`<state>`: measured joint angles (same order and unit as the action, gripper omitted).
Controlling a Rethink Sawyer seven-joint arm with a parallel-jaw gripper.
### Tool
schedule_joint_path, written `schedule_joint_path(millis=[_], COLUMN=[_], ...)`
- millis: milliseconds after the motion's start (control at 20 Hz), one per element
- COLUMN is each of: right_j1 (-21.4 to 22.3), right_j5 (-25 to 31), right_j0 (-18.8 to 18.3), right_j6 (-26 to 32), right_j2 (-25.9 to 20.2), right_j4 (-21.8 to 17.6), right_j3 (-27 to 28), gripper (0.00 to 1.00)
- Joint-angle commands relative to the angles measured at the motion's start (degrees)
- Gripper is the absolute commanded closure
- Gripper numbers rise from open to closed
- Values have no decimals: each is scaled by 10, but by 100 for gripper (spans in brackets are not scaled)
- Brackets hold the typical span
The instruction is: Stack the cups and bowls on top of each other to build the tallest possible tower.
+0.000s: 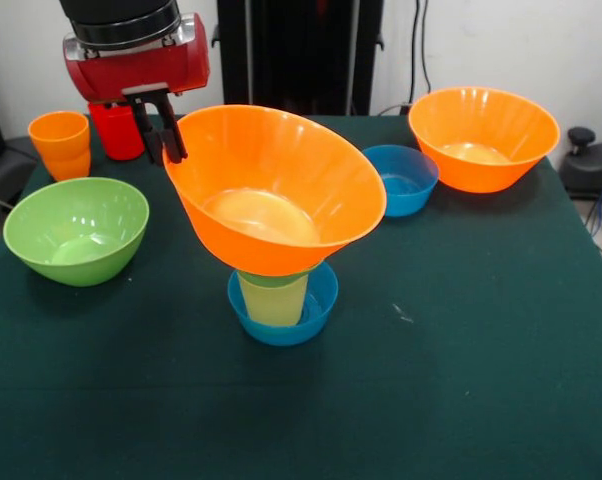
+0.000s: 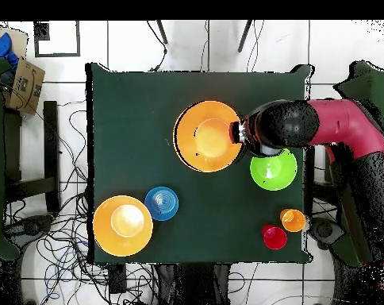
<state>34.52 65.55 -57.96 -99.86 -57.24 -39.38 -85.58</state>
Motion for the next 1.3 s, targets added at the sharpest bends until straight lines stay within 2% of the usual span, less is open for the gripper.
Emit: schedule_joint_path(millis=[50,550,600,1300], right_j1=[-5,-17,-16,-20], right_j5=[11,9,7,-10], right_j0=[24,22,21,19], right_j6=[160,153,151,142], right_j2=[30,32,33,26], right_j4=[-31,-26,-26,-21], right_j3=[-32,-25,-25,-33], gripper=[100,100,0,0])
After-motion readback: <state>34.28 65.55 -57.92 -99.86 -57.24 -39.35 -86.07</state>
